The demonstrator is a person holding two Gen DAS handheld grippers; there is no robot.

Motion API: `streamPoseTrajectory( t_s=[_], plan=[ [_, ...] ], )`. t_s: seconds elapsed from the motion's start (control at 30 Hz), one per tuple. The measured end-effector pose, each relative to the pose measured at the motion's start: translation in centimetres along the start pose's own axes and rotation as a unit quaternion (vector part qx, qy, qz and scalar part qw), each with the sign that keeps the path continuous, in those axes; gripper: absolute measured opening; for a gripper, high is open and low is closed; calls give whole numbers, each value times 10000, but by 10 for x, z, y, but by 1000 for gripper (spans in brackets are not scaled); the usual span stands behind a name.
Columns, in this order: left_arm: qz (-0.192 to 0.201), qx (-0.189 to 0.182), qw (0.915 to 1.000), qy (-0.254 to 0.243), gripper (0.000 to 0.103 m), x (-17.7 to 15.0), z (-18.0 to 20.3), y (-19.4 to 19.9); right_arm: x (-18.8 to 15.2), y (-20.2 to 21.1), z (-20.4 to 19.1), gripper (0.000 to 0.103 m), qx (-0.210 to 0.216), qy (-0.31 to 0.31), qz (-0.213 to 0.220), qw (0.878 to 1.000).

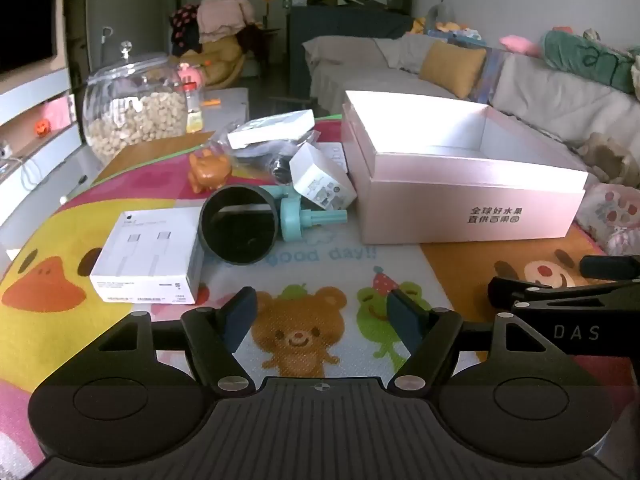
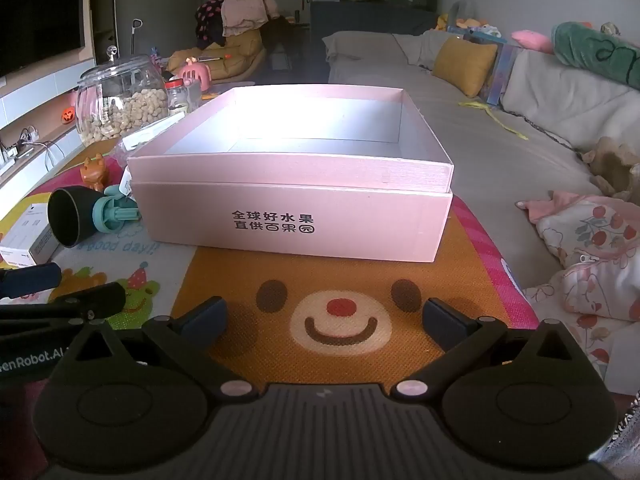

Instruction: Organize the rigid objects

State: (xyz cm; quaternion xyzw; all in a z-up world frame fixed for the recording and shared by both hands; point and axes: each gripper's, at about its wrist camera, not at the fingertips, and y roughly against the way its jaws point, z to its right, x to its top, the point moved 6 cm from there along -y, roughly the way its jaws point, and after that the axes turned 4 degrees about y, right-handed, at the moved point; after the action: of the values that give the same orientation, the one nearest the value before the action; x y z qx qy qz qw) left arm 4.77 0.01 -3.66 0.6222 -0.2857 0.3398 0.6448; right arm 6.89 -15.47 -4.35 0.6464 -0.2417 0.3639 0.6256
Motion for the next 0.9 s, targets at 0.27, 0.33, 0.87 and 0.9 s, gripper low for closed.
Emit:
streamPoseTrajectory(
  t_s=[0.27, 0.33, 0.87, 0.9],
  plan=[
    [4, 0, 10000, 0, 77, 0, 0, 0, 0, 0, 0, 103, 4, -5, 5, 10000],
    [4, -1, 10000, 1, 77, 0, 0, 0, 0, 0, 0, 103, 3, -3, 0, 10000],
    [7, -13, 10000, 16, 77, 0, 0, 0, 0, 0, 0, 103, 4, -5, 0, 10000],
    [7, -13, 10000, 17, 77, 0, 0, 0, 0, 0, 0, 103, 4, -5, 0, 10000]
  ],
)
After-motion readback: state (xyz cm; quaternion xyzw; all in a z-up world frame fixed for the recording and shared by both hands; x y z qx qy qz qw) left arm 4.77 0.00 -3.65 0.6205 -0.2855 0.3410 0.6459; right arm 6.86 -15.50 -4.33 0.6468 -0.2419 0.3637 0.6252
